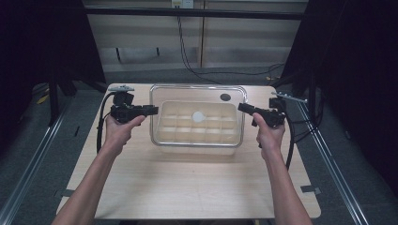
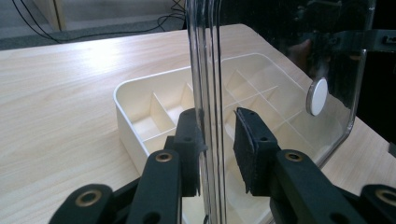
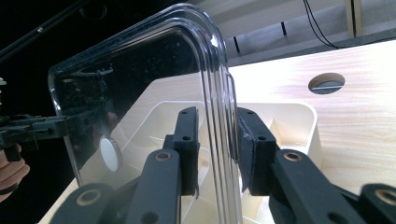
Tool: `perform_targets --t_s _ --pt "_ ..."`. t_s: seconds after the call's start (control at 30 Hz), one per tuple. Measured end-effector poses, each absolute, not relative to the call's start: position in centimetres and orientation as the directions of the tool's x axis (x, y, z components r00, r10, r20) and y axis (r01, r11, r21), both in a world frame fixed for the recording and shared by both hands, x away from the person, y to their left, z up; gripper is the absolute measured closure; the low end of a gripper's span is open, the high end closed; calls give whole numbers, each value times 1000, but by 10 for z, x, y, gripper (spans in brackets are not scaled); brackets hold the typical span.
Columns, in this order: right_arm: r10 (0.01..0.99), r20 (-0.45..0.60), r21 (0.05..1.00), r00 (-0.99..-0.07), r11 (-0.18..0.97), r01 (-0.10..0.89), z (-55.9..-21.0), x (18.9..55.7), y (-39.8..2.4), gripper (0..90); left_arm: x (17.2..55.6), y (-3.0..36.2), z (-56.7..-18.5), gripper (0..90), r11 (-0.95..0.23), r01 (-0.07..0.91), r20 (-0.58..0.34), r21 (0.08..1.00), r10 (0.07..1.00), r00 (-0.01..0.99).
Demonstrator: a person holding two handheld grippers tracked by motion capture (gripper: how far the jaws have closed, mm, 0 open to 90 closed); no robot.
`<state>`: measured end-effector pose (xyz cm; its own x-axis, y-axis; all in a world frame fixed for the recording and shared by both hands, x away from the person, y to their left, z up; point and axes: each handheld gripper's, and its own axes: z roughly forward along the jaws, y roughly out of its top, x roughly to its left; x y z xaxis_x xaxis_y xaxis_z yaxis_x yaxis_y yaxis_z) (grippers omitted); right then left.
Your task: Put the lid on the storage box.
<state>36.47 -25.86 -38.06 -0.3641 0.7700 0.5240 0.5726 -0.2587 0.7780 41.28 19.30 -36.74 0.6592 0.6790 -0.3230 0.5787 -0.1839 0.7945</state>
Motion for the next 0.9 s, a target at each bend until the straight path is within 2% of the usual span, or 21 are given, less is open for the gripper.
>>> perform_targets --t_s 0.33,0.53,0.9 --pt "771 534 763 -346 -263 591 -382 378 -259 717 424 192 -372 709 -165 606 -357 778 678 643" --pt "771 533 765 -349 -262 588 -382 381 -260 720 432 190 -372 703 -179 611 -345 771 689 637" --pt "775 553 735 -305 -282 617 -402 400 -262 701 447 184 -386 670 -160 645 -373 747 703 606"
